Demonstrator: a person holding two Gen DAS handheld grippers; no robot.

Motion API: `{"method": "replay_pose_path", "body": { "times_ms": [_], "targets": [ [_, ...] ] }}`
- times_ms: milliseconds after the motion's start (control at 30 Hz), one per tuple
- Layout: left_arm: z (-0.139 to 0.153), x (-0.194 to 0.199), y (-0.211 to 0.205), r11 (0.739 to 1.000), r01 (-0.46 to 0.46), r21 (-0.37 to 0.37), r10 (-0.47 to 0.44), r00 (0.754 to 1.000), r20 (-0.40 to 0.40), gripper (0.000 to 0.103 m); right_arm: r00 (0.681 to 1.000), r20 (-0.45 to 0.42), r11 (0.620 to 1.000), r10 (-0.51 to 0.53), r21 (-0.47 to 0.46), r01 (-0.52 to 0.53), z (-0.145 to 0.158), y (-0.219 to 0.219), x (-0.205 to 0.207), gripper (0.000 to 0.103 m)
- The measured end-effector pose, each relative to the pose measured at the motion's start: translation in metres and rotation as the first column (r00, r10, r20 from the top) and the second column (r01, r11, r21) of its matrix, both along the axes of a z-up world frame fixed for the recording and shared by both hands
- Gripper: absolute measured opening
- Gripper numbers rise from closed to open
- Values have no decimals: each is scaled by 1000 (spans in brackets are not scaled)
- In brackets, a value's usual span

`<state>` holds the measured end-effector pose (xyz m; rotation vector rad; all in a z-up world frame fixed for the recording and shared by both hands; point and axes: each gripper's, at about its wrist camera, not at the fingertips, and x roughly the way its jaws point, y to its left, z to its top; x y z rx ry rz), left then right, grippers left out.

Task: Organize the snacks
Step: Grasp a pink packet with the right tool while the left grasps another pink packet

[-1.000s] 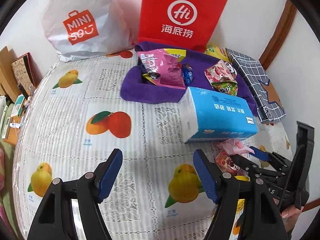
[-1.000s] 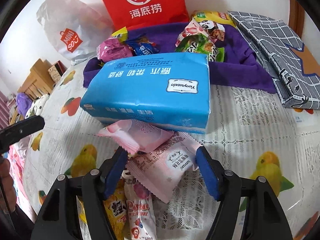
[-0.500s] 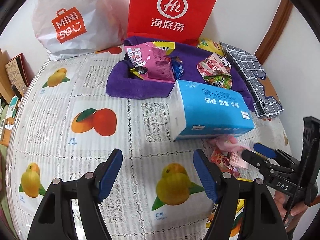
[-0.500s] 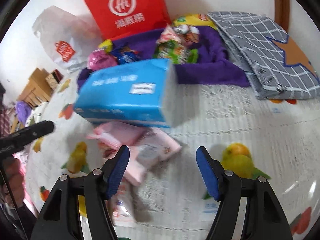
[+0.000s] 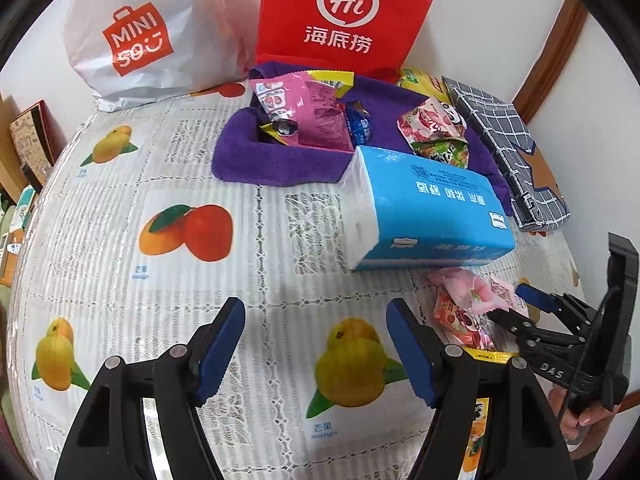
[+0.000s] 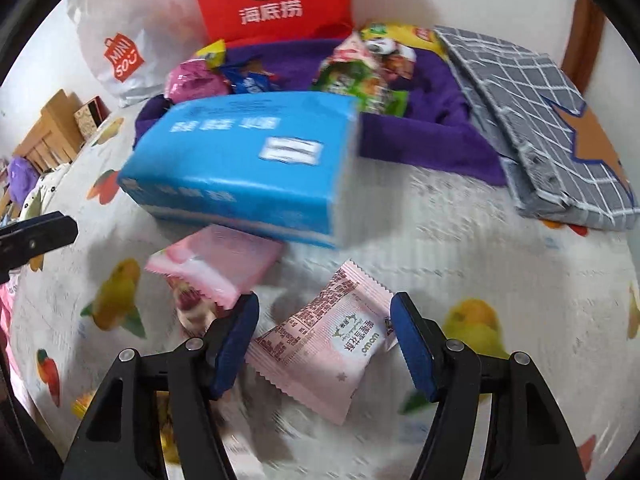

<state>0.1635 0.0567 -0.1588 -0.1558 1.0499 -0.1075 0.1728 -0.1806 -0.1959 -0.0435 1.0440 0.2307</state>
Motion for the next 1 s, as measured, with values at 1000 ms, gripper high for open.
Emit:
{"method": "replay_pose_path", "body": {
  "times_ms": [1000],
  "targets": [
    [4, 4, -66, 987, 139, -86, -138, 990, 22, 71, 983, 173, 998, -63, 14, 61, 22, -33, -22, 35]
  ]
}}
